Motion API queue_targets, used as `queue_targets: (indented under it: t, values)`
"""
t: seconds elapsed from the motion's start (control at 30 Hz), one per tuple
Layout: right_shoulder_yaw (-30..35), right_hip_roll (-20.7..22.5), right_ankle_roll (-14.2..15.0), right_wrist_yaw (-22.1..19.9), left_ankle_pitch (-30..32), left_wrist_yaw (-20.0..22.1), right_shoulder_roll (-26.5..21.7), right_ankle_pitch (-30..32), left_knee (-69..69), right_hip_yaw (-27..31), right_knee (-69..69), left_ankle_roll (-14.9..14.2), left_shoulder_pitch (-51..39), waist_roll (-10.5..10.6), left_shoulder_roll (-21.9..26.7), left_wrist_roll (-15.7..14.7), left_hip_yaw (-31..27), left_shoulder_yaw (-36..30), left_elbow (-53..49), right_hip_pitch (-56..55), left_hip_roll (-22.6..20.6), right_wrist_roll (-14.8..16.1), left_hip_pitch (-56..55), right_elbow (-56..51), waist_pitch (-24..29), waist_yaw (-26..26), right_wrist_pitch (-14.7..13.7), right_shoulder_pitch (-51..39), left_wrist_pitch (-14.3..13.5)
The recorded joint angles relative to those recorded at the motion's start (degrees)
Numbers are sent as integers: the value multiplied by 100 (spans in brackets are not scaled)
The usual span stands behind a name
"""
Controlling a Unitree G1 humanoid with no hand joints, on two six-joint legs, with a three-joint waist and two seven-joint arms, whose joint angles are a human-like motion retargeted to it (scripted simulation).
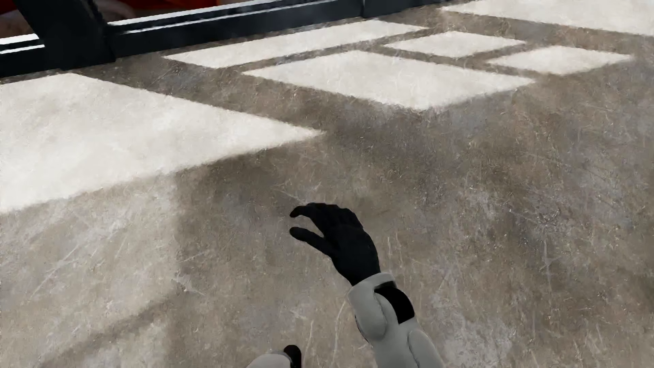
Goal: Approach the stool
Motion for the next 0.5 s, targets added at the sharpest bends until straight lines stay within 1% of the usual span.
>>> queue_targets:
  t: [0.03,0.07,0.1,0.13,0.17,0.2,0.23,0.27,0.3,0.33,0.37,0.4,0.43,0.47,0.5]
  values:
    - [-76,-363,1000,-36,-474,48,-1,590,509,-430,1130,48,-47,-66,37,477,314,-340,72,-487,151,539,37,50,70,6,62,273,-19]
    - [-250,-1234,1164,-56,-769,-45,-27,650,686,-1068,1818,65,-265,-136,100,991,577,-726,207,-849,251,627,194,275,115,-44,343,521,-48]
    - [-469,-2118,774,-6,-900,-141,-31,256,576,-1744,2055,83,-624,-217,194,1393,744,-1012,336,-1041,257,285,440,636,121,-160,882,765,-94]
    - [-610,-2665,585,8,-949,-198,-63,70,320,-2242,1983,94,-1010,-292,266,1585,878,-1092,383,-1233,221,-505,745,1132,107,-299,1492,956,-105]
    - [-705,-2821,536,-8,-978,-84,-52,80,24,-2471,1642,93,-1349,-343,336,1575,1017,-951,266,-1491,205,-1315,1068,1807,79,-434,2041,1093,-29]
    - [-915,-2761,658,-18,-1026,161,39,137,-245,-2521,1050,84,-1619,-366,430,1380,1199,-668,3,-1751,226,-1655,1373,2575,41,-541,2405,1174,4]
    - [-1322,-2765,603,63,-1103,474,114,48,-457,-2704,223,69,-1839,-373,520,962,1439,-282,-334,-1872,243,-1496,1642,3379,-10,-614,2672,1167,-39]
    - [-1935,-2872,576,299,-1186,834,156,-34,-688,-3292,-863,44,-2027,-385,689,485,1713,74,-655,-1711,261,-969,1930,4147,-68,-651,2920,1134,-134]
    - [-2422,-2961,453,698,-1255,1194,60,10,-958,-4334,-2112,9,-2227,-408,845,-62,2029,407,-893,-1310,240,-605,2261,4862,-130,-648,3334,1030,-205]
    - [-2305,-2915,439,1306,-1333,1549,-286,-97,-1202,-5579,-3229,-41,-2398,-423,989,-536,2379,708,-1070,-865,191,-858,2596,5389,-188,-607,3505,1018,-196]
    - [-1702,-2805,401,1830,-1477,1780,-687,-240,-1280,-6520,-3935,-107,-2581,-424,1195,-909,2758,953,-1160,-547,141,-1605,2897,5605,-232,-561,3328,1082,-105]
    - [-1126,-2712,308,1983,-1702,1946,-1103,-295,-1141,-7017,-4241,-186,-2644,-406,1373,-1214,3164,1257,-1285,-312,136,-2345,3127,5596,-262,-537,2821,1139,59]
    - [-905,-2645,-82,1813,-1947,2163,-1399,-362,-908,-6905,-4175,-256,-2588,-360,1483,-1485,3565,1624,-1484,-267,178,-2687,3310,5473,-276,-548,2298,1160,183]
    - [-1062,-2605,-498,1543,-2008,2475,-1556,-385,-499,-6526,-4033,-394,-2493,-298,1435,-1772,3871,1981,-1662,-220,268,-2552,3436,5313,-281,-571,1974,1217,234]
    - [-1387,-2487,-517,1383,-1762,2744,-1559,-515,214,-6144,-3938,-376,-2393,-239,1363,-2077,4083,2307,-1785,-145,507,-2170,3391,5248,-271,-579,1840,1238,265]
